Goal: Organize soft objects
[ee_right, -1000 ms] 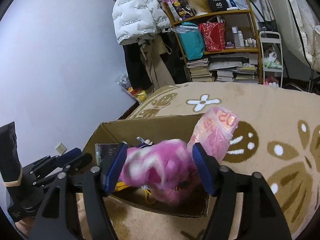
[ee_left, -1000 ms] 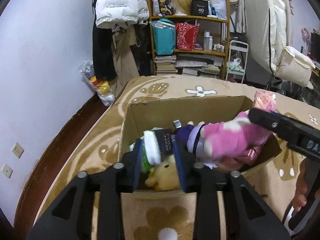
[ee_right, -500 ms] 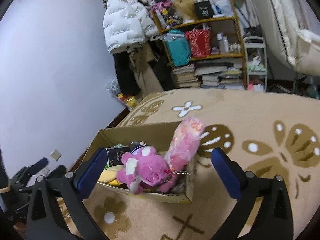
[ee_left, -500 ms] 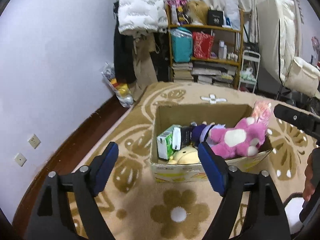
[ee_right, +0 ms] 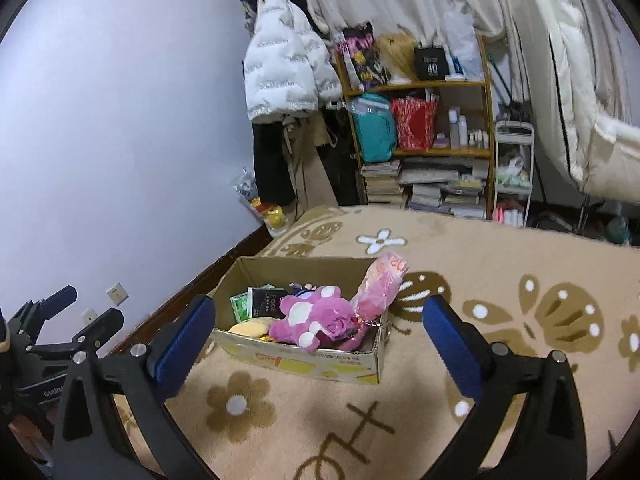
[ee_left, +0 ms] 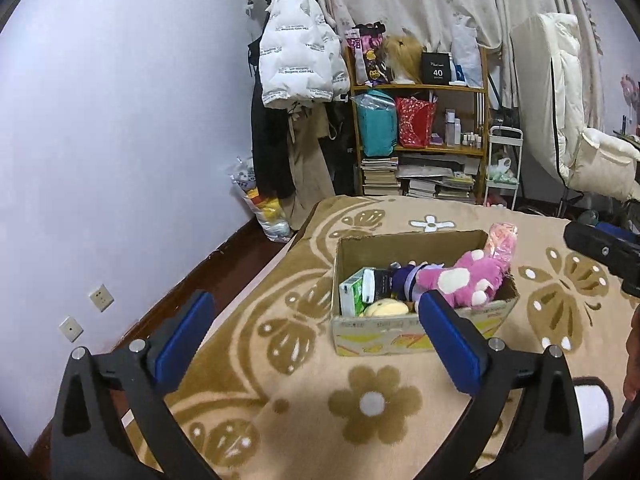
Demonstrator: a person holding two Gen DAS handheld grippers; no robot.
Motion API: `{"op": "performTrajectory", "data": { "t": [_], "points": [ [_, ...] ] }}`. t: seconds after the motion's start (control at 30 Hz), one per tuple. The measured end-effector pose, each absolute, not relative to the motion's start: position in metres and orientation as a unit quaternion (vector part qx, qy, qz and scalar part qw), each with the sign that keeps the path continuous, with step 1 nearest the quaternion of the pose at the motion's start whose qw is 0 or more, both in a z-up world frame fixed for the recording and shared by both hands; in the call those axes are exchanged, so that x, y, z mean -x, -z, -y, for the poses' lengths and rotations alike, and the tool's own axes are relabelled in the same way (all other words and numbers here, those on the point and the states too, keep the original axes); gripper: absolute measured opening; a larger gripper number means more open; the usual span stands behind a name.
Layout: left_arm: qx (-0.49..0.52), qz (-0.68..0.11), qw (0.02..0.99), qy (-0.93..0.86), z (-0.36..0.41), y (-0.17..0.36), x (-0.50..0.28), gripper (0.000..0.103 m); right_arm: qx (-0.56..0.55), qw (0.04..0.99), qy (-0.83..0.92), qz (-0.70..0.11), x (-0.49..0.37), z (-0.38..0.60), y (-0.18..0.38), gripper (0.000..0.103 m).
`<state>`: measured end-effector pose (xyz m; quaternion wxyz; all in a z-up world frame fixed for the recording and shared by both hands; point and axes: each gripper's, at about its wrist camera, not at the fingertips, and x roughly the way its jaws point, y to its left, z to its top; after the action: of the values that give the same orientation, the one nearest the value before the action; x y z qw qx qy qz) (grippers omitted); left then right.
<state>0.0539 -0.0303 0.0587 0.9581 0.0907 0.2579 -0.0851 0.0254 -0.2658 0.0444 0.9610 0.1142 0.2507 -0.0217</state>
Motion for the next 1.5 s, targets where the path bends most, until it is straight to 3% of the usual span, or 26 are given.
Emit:
{"op": "performTrajectory", "data": {
  "t": [0.27,0.67,1.03,1.5],
  "points": [
    [-0.094,-0.24,0.962,0.088,0.015,-0.066,-0.008,0.101,-0.091,0.969,0.028,-0.228,0.011,0.248,-0.06,0.103],
    [-0.078,-0.228,0.966,0.092,0.011,-0.037,0.031,0.101,-0.057,0.973,0.04,-0.22,0.054,0.239,-0.032,0.103],
    [-0.075,-0.224,0.968,0.086,0.008,-0.023,0.035,0.101,-0.064,0.968,0.046,-0.24,0.055,0.241,0.0,0.103],
    [-0.087,-0.239,0.962,0.095,0.011,-0.011,0.029,0.101,-0.073,0.97,0.051,-0.228,0.06,0.244,0.001,0.103]
  ]
}}
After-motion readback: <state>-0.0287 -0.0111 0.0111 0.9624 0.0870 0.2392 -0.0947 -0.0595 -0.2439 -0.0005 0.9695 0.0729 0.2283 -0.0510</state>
